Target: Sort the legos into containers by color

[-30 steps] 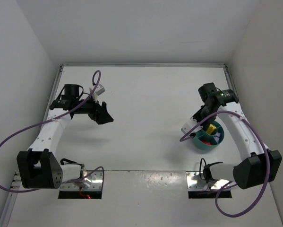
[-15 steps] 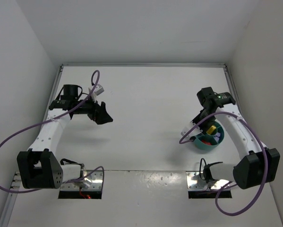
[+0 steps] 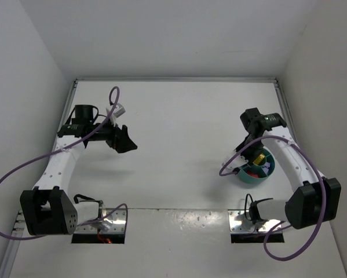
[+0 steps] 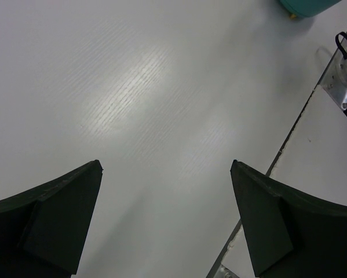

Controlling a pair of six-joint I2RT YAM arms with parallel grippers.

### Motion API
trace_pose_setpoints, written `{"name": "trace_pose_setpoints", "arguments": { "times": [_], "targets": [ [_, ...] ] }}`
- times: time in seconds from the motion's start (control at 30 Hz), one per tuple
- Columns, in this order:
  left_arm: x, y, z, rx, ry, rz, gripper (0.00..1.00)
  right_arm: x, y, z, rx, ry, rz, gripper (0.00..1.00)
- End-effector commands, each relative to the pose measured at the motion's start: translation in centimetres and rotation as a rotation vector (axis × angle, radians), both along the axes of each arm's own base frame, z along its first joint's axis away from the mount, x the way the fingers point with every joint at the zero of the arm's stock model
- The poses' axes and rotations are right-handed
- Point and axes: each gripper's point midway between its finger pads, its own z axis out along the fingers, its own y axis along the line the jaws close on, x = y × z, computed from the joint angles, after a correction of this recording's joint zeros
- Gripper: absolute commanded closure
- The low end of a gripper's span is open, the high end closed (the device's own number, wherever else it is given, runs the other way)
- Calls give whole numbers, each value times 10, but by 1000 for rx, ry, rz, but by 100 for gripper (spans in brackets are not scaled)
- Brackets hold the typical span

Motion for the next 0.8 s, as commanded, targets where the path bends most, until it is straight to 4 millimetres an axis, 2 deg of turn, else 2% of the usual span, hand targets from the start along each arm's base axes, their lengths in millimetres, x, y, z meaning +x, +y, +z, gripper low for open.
{"name": "trace_pose_setpoints", "arguments": {
  "times": [0.0, 0.13, 0.23, 0.27, 0.33, 0.43, 0.47, 0.5, 0.57, 0.6, 0.63, 0.67, 0.7, 0.73, 0.77],
  "targets": [
    [-2, -1, 10, -22, -49, -23, 0, 6, 32, -4, 25, -35, 865, 89],
    [-2, -1, 10, -22, -49, -23, 0, 8, 37, -6, 35, -37, 883, 88],
    [-1, 1, 10, -22, -49, -13, 0, 9, 39, -6, 42, -49, 882, 79],
    [-1, 1, 10, -22, -49, -13, 0, 11, 41, -5, 50, -59, 870, 71],
    [0, 1, 8, -23, -40, -13, 0, 18, 47, -3, 73, -96, 838, 66],
    [3, 2, 5, -19, -20, -2, 0, 32, 54, 12, 98, -184, 774, 64],
    [5, 2, 9, -22, -27, 2, 0, 36, 55, 19, 106, -202, 740, 62],
    [7, 4, 5, -11, -14, 10, 0, 47, 64, 35, 147, -245, 703, 57],
    [14, 6, 9, -10, -10, 33, 0, 58, 71, 45, 221, -230, 527, 49],
    [17, 10, 3, 2, 5, 52, 0, 71, 80, 68, 292, -278, 464, 38],
    [22, 12, 4, 6, 14, 65, 0, 80, 83, 76, 352, -269, 276, 34],
    [29, 16, 8, 24, -1, 94, 0, 98, 89, 101, 414, -318, 155, 28],
    [33, 21, 4, 31, 16, 122, 0, 113, 98, 105, 488, -295, 19, 10],
    [37, 23, 8, 38, 6, 136, 0, 129, 101, 116, 573, -270, -247, 4],
    [44, 27, 8, 45, 9, 151, 0, 147, 106, 148, 645, -309, -353, 0]
  ]
}}
